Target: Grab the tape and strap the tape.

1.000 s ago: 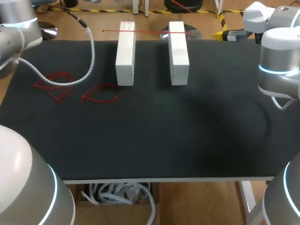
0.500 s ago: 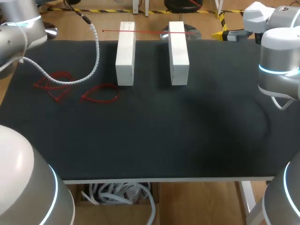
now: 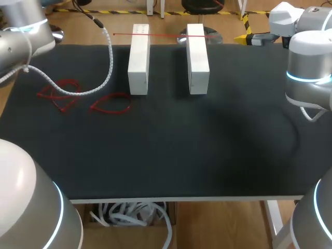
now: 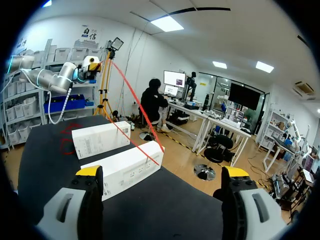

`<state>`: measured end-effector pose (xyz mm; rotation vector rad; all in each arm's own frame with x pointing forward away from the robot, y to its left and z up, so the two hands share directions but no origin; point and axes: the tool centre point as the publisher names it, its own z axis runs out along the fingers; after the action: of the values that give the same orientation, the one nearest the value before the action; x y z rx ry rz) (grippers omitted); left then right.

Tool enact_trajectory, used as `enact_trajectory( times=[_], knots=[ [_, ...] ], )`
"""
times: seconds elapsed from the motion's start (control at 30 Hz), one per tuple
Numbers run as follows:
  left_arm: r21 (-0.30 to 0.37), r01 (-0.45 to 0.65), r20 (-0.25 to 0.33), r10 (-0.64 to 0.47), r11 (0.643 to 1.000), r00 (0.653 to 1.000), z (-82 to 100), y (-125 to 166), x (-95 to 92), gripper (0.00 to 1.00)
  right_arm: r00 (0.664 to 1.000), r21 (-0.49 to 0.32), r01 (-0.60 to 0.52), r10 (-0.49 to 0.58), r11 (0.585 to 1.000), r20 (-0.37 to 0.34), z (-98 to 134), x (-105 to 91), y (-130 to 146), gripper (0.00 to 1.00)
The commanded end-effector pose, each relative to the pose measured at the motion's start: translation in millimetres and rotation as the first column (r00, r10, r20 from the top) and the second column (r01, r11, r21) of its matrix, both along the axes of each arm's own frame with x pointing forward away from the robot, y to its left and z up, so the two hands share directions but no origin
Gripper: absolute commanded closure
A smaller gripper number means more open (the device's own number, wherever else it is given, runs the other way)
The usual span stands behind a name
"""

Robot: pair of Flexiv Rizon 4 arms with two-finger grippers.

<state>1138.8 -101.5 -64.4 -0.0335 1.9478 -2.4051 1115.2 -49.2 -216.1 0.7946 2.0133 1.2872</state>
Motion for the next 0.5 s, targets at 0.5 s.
enact_trajectory(
  times=[0.5],
  knots=[
    [-0.003, 0.034, 0.041, -0.034, 0.999, 0.999, 0.0, -4.7, -2.6, 1.00, 1.000, 0.001, -0.001, 0.001, 1.000, 0.001, -0.3, -0.6, -0.3, 0.00]
  ],
)
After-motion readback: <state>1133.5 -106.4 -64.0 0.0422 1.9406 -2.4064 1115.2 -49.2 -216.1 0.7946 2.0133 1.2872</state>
